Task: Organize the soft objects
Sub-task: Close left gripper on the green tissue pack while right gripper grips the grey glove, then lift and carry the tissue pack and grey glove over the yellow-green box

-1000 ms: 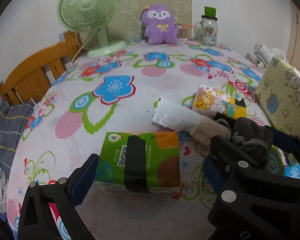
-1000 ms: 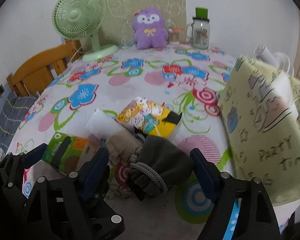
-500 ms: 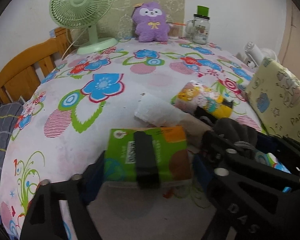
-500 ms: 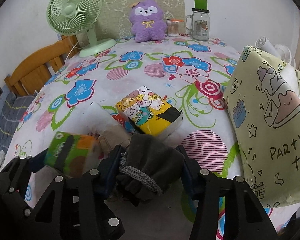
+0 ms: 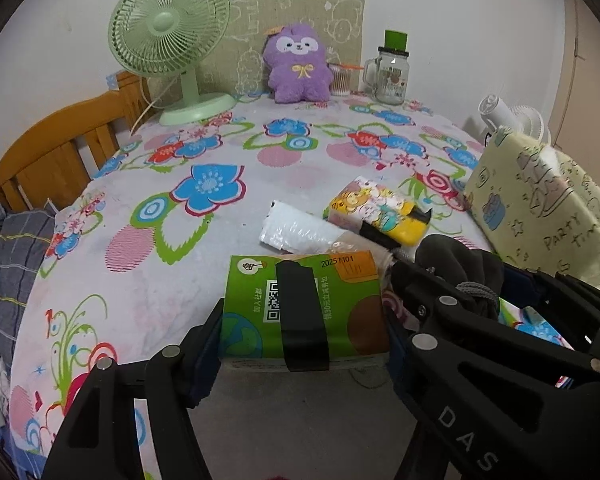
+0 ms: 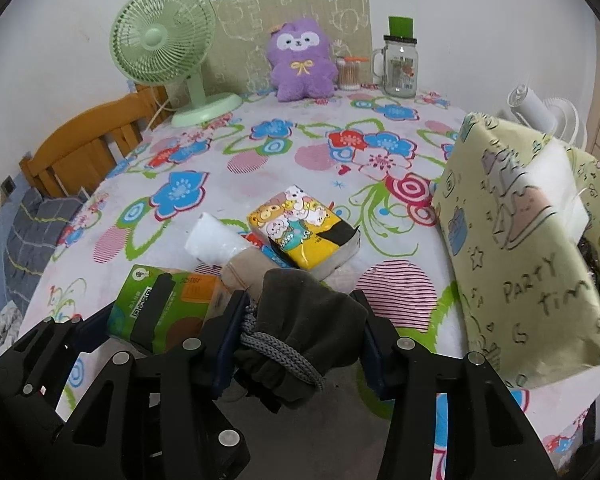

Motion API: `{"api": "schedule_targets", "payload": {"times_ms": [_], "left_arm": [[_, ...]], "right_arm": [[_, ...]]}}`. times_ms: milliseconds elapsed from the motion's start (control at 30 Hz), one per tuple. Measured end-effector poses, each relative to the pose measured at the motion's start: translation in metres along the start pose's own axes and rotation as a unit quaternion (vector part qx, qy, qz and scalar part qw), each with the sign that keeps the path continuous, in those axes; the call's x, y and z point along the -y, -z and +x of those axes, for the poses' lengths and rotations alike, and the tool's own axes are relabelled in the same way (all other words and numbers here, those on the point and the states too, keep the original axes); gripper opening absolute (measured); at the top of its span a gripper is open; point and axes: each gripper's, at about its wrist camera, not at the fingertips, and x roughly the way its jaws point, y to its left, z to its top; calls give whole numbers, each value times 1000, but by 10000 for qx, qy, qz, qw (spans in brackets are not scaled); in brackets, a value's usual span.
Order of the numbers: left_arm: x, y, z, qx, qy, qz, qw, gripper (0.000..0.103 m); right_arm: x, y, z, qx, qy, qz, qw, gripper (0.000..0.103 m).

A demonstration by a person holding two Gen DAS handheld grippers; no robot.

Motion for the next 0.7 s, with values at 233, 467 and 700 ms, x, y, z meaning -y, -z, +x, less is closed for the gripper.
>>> {"api": "schedule_targets", "payload": {"times_ms": [233,467,700], "left_arm": [[5,-2,-24,273,-62,-31,9996,72],[13,-10,-50,564,-72,-50,9984,72],[22,-22,-73,816,-45,-54,9966,72]], "right_arm": [[0,-3,-24,258,-31,-49,9997,54],[1,-12,-52,530,-42,-98,9985,54],[4,-23,-79,739,-59,-144,9971,54]]}}
